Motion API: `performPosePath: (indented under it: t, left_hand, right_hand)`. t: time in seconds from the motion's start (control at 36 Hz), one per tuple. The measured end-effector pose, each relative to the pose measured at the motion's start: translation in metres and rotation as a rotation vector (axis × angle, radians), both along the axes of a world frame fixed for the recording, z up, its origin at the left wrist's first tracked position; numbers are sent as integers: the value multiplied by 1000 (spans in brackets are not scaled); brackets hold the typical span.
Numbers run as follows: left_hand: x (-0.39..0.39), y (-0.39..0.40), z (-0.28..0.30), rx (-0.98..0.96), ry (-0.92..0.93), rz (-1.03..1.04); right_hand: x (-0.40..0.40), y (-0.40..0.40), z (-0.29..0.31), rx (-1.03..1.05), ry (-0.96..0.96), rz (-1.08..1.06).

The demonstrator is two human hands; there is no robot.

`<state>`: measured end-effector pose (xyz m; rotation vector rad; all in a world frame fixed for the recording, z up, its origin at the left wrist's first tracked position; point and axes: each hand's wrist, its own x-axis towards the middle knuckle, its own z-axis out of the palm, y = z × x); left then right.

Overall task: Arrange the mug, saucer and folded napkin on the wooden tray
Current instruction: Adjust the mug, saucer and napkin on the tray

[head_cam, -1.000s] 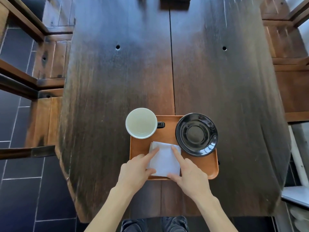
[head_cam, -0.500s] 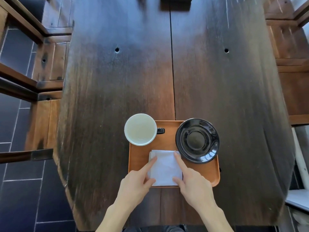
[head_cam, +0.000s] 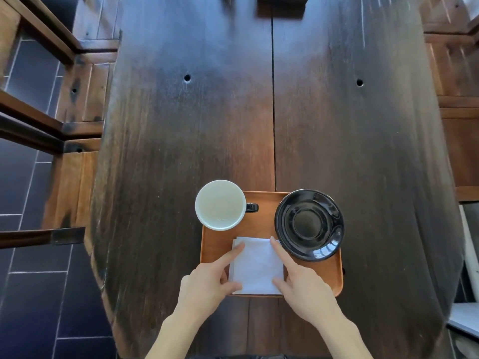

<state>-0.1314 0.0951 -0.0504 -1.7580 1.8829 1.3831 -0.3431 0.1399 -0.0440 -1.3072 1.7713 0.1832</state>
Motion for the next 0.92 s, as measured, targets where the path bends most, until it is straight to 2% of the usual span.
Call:
performPosePath:
  t: [0.14,0.28,0.39,0.5,0.61,0.75,0.92]
  left_hand:
    - [11,-7,-4,6,236,211]
    - [21,-23,9,-71,245,415]
    - [31,-41,19,-193,231,550]
    - [38,-62,17,-262,164,516]
    - [40,-82,13,-297,112,410]
    - [37,-93,5,-332,188,262]
    - [34,-95,6,-355,261,296]
  right_hand:
    - [-11,-15,8,-94,-192,-164]
    - [-8,-49,31,-285,-270,-308]
    - [3,-80,38,-379,-255,-305]
    - [20,-103,34,-305,-213,-256]
    - [37,-108,30,-254,-79,-180]
    - [52,-104,17,-263,-16,-177]
    - [59,-98,11,-333,-5,-216]
